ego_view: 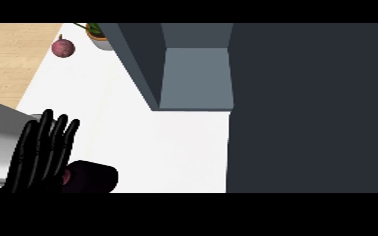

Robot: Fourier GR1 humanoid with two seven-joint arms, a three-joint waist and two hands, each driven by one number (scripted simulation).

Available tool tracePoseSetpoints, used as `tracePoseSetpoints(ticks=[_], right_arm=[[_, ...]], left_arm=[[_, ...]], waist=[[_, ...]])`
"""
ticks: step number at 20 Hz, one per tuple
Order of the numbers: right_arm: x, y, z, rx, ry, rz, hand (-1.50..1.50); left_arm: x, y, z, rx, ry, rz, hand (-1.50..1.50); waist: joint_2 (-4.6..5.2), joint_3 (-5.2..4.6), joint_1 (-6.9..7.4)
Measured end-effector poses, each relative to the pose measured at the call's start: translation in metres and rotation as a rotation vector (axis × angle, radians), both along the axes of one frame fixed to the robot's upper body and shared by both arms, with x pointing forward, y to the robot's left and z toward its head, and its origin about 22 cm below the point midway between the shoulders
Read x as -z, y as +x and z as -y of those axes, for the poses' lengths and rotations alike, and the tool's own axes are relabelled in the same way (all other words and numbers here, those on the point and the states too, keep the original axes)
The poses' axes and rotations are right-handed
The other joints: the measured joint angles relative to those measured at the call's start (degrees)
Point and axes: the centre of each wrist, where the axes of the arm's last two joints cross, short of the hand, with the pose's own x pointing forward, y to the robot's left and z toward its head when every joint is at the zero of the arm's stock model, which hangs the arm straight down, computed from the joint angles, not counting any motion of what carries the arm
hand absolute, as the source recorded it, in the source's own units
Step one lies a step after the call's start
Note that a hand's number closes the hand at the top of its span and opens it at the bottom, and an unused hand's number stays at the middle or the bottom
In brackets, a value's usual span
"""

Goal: Pick up the wine, place it into the cabinet and close the cabinet

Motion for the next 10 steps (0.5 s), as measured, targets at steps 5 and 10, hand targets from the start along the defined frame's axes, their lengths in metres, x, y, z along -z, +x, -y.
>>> tracePoseSetpoints(ticks=[5, 10], right_arm=[[-0.015, -0.018, -0.002, -0.077, -0.012, -0.04, -1.5], [-0.028, -0.028, -0.003, -0.096, -0.018, -0.065, -1.5]], left_arm=[[-0.013, -0.029, 0.016, 0.04, -0.093, -0.058, -1.5], [-0.028, -0.045, 0.036, 0.057, -0.127, -0.081, -1.5]], waist=[[0.07, 0.0, 0.03], [0.14, 0.0, -0.04]])
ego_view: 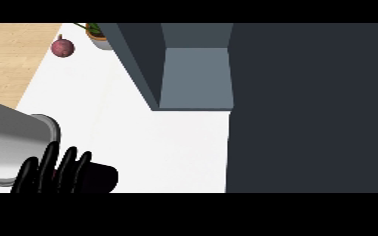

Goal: Pick up the wine, place it into the cabinet and close the cabinet

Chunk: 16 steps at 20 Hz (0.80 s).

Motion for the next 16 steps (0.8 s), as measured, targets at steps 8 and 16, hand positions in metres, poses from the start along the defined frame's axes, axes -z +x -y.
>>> tracePoseSetpoints(ticks=[8, 16], right_arm=[[-0.01, 0.004, -0.005, -0.008, -0.005, -0.019, -1.5], [-0.02, 0.008, -0.006, 0.011, -0.016, -0.025, -1.5]], left_arm=[[-0.005, -0.009, 0.019, 0.006, -0.06, -0.059, -1.5], [-0.006, -0.012, 0.017, -0.039, -0.056, -0.099, -1.5]], waist=[[-0.02, 0.0, 0.13], [-0.06, 0.0, 0.12]])
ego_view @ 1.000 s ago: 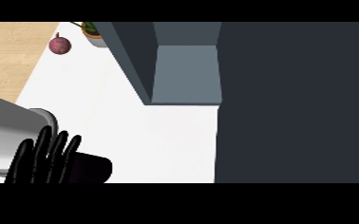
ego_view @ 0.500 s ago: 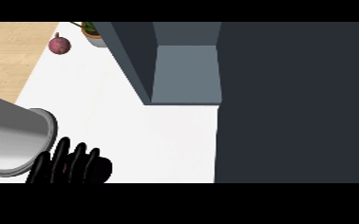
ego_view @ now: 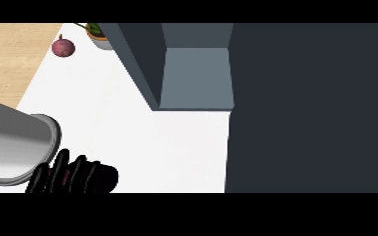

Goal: Pick up the wine, place it into the cabinet and close the cabinet

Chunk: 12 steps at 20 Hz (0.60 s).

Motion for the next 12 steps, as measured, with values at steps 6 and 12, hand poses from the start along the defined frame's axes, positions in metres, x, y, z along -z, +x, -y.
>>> tracePoseSetpoints(ticks=[6, 12], right_arm=[[-0.002, 0.0, -0.001, 0.004, 0.001, -0.009, -1.5], [-0.006, 0.001, 0.002, 0.027, -0.01, -0.001, -1.5]], left_arm=[[0.001, -0.001, -0.009, -0.05, 0.037, -0.034, -1.5], [0.007, -0.001, -0.025, -0.122, 0.107, -0.047, -1.5]], waist=[[-0.07, 0.0, -0.03], [-0.08, -0.04, 0.03]])
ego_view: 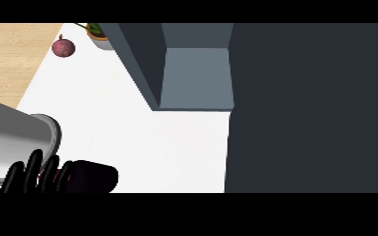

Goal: Pick up the wine, place it into the cabinet and close the cabinet

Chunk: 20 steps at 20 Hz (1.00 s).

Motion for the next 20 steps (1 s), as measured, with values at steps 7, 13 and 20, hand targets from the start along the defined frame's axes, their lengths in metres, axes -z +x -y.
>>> tracePoseSetpoints(ticks=[7, 13, 20], right_arm=[[-0.003, 0.0, 0.001, 0.009, -0.009, 0.009, -1.5], [-0.006, 0.002, 0.003, 0.016, -0.014, 0.015, -1.5], [-0.006, 0.002, -0.001, 0.007, -0.003, 0.003, -1.5]], left_arm=[[0.002, 0.005, -0.023, -0.09, 0.074, -0.01, -1.5], [0.005, 0.006, -0.041, -0.127, 0.093, -0.046, -1.5], [0.019, 0.012, -0.064, -0.126, 0.067, -0.08, -1.5]], waist=[[0.04, -0.02, -0.21], [0.0, -0.07, -0.02], [-0.04, -0.12, -0.09]])
